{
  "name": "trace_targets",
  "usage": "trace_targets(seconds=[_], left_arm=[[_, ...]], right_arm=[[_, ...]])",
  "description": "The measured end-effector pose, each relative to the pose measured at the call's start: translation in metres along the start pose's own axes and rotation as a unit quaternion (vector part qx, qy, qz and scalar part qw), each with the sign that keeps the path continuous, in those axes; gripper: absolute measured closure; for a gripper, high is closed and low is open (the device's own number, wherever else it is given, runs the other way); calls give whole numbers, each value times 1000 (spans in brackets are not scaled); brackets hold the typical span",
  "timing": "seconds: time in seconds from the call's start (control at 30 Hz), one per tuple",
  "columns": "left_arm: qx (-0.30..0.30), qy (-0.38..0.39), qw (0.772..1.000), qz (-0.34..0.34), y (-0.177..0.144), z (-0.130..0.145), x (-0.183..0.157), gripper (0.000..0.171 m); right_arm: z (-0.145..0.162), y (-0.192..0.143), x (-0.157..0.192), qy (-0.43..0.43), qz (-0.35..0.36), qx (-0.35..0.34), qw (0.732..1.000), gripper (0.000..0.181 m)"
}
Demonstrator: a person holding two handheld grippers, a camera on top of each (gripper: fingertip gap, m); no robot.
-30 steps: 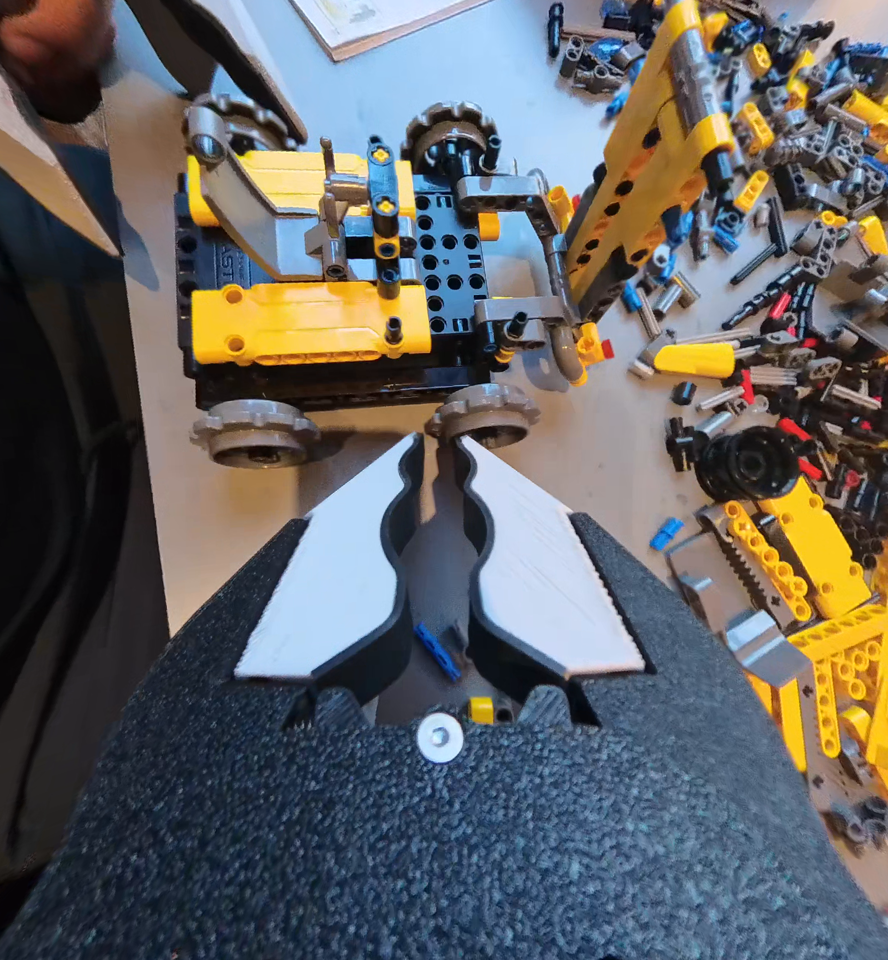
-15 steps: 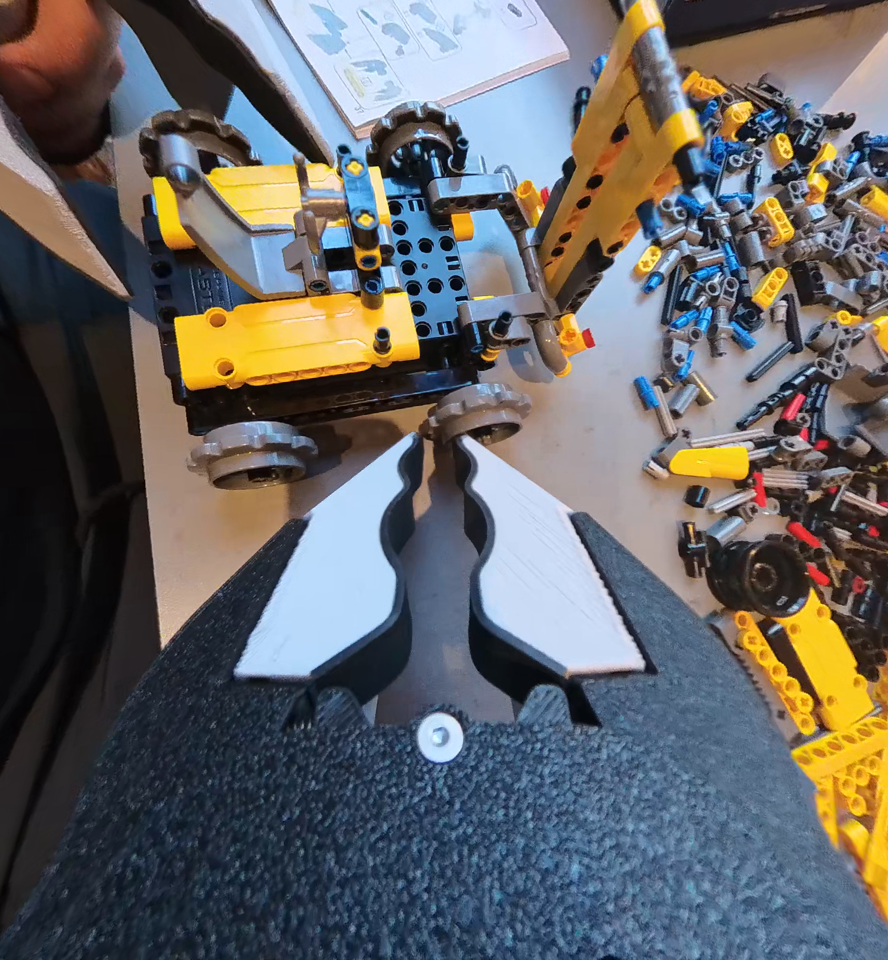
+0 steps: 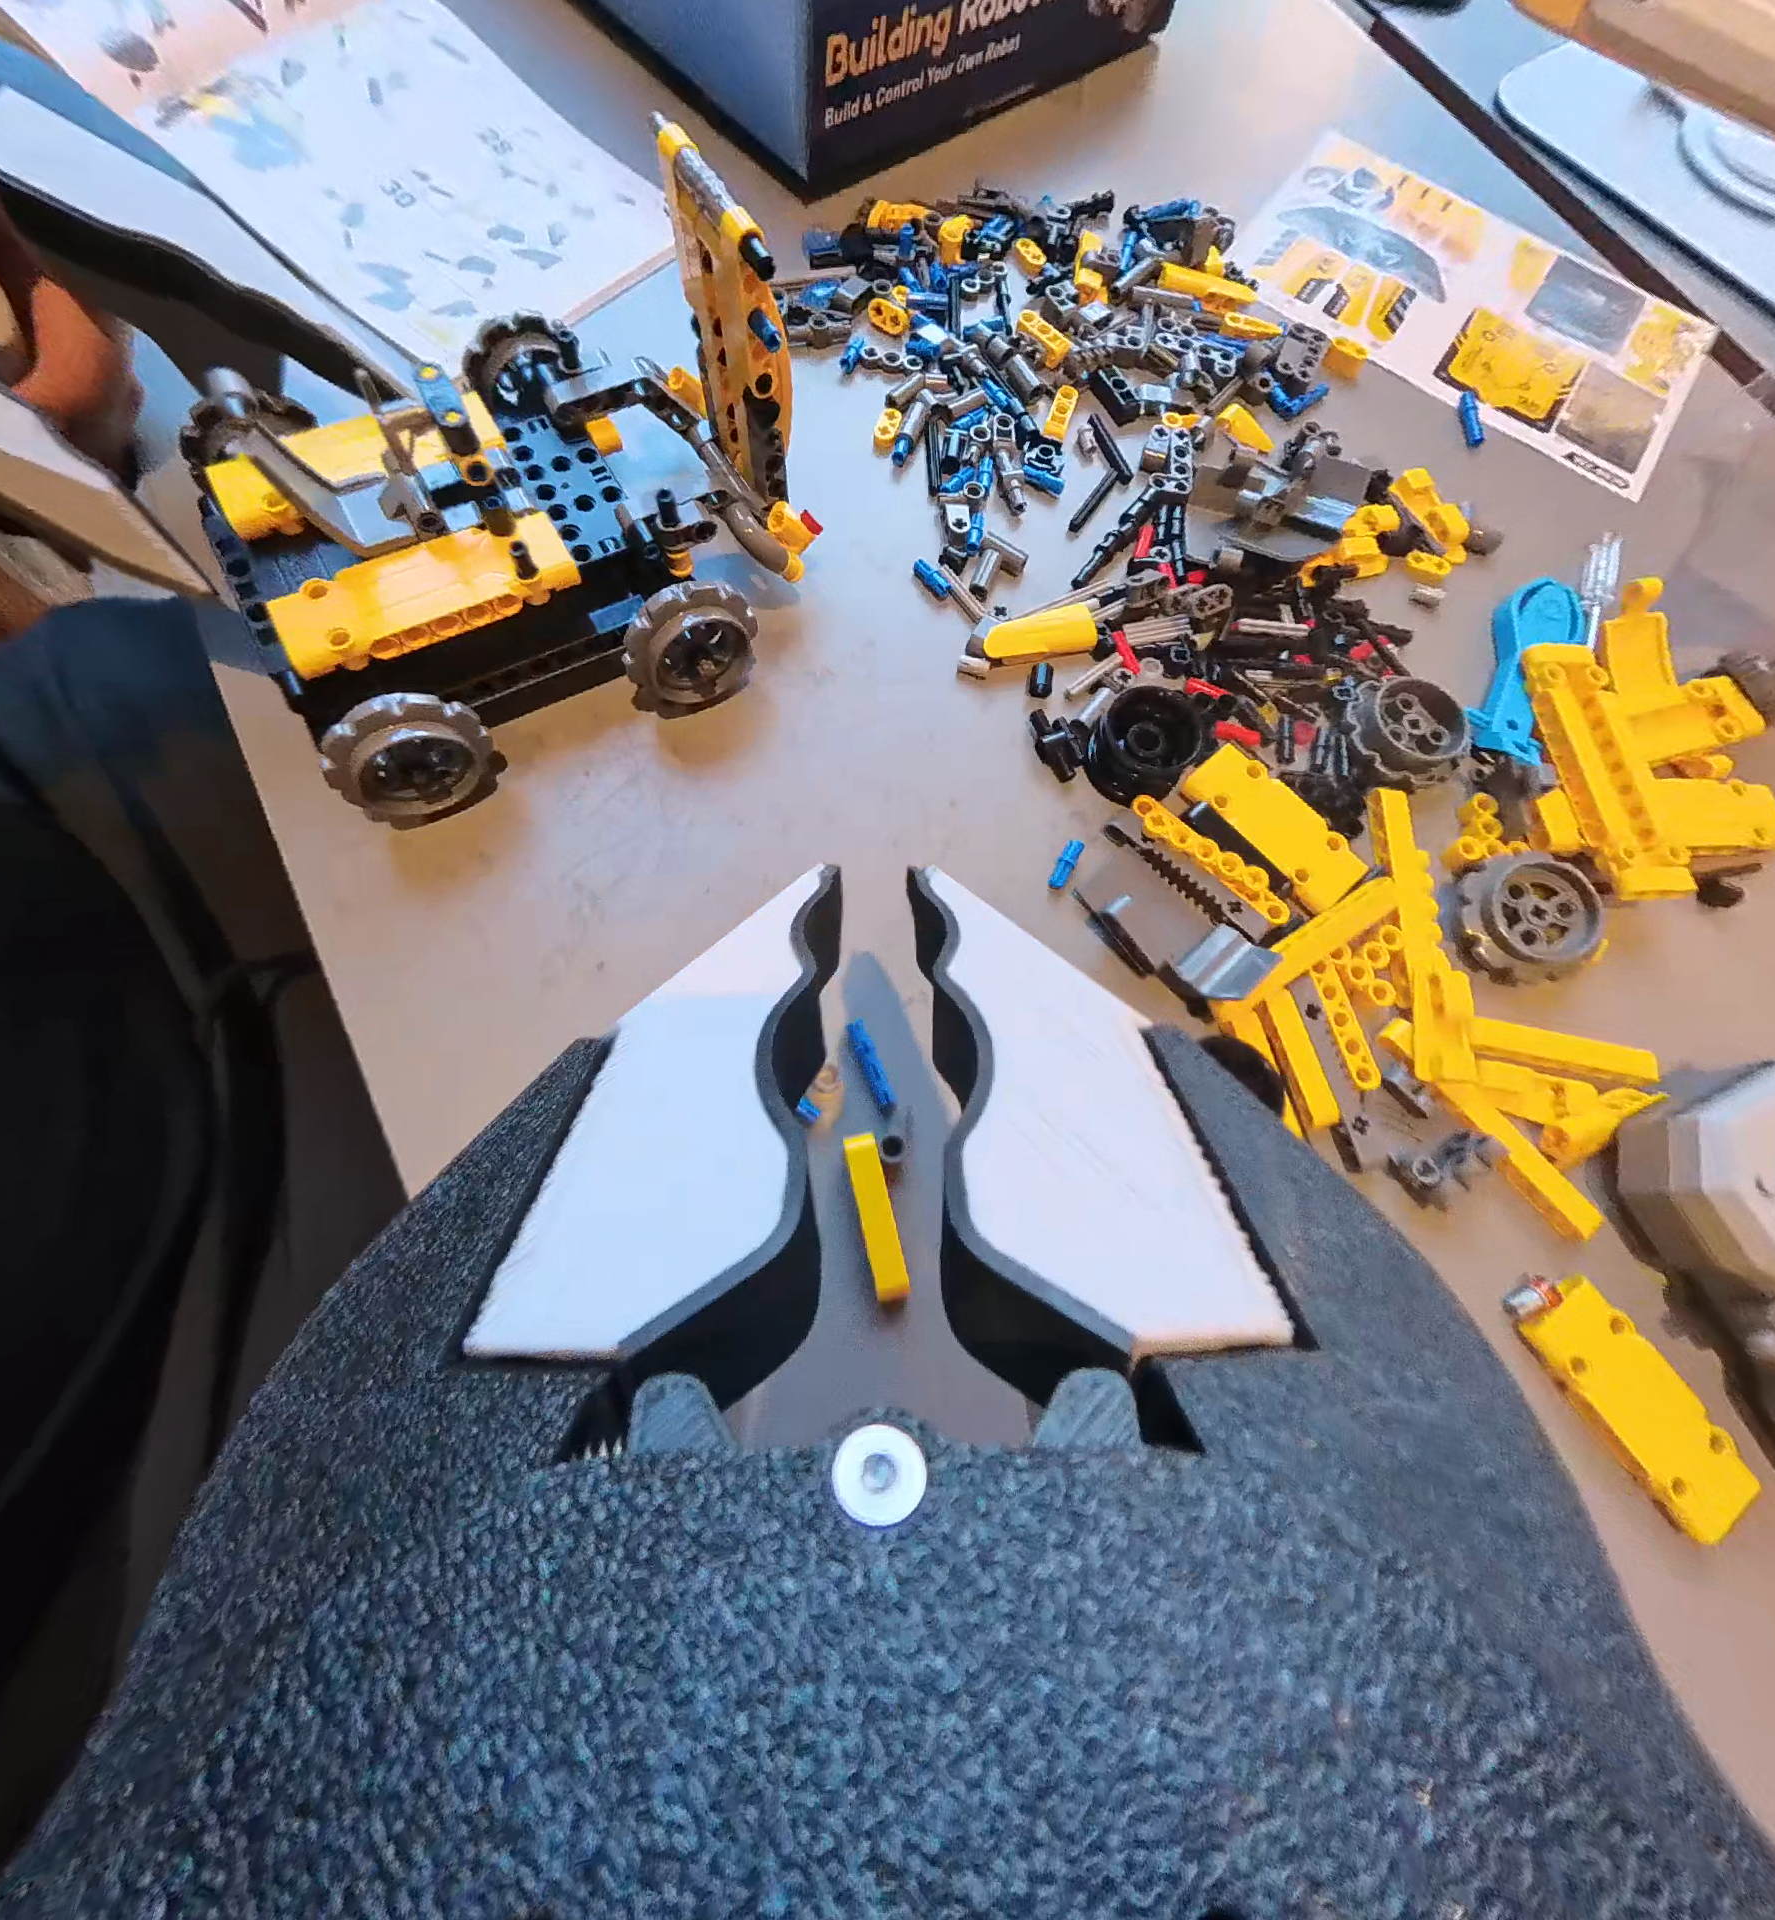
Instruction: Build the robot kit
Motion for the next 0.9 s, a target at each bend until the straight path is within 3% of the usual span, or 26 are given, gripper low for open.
trace_targets(seconds=[0.23,0.57,0.77,0.83,0.9], left_arm=[[1,0,1000,-1,1,0,0,100],[-19,-1,1000,12,-4,-4,-1,104],[-6,-15,1000,11,-1,1,3,102],[-2,-9,1000,5,1,2,2,102],[-3,-5,1000,2,2,3,2,102]], right_arm=[[-7,-15,-27,20,57,-8,998,166],[1,8,-84,40,138,8,990,154],[27,24,-96,54,99,113,987,166],[23,25,-101,52,107,107,987,161],[7,30,-102,55,80,54,994,157]])
Point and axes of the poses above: each gripper's, where its closed fingertips meet, y out along the fingers, z out of its underside, x = y × z across the jaws, the point moved 8 cm from there along -y, back along the fingers, and after that the axes turned 3 degrees about -y, right-handed, at the moved point
